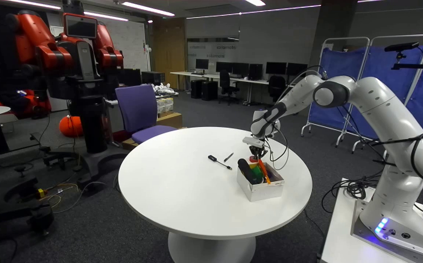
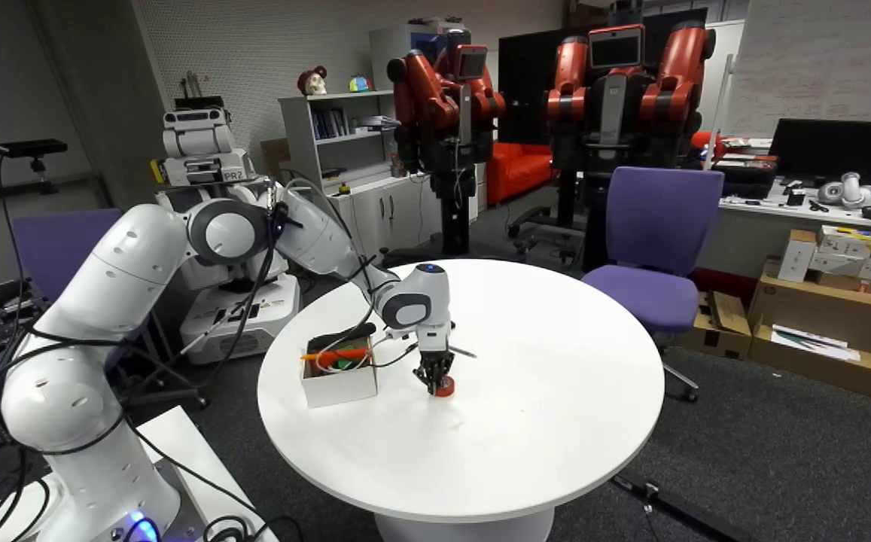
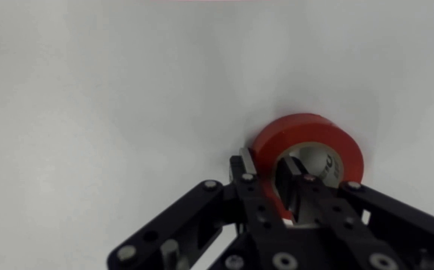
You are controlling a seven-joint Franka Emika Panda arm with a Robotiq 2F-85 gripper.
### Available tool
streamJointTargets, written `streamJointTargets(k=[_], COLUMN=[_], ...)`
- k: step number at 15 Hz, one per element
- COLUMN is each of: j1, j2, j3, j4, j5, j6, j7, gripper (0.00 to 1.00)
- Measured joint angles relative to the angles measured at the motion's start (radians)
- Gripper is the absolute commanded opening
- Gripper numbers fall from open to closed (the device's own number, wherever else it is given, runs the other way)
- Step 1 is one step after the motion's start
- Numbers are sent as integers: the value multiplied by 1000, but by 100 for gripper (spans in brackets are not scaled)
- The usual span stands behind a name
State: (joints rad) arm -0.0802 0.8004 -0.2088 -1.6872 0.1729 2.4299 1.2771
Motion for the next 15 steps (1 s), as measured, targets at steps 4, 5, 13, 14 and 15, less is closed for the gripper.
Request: streamJointTargets(k=[4,5,13,14,15], j1=[30,41,165,178,191], j2=[-28,-50,-395,-440,-485], j3=[-10,-11,-5,5,16], j4=[-11,-25,-312,-355,-401], j5=[-10,-15,-135,-144,-157], j6=[1,5,27,6,-9], j7=[0,-1,-4,-1,5], gripper=[5,5,5,5,5])
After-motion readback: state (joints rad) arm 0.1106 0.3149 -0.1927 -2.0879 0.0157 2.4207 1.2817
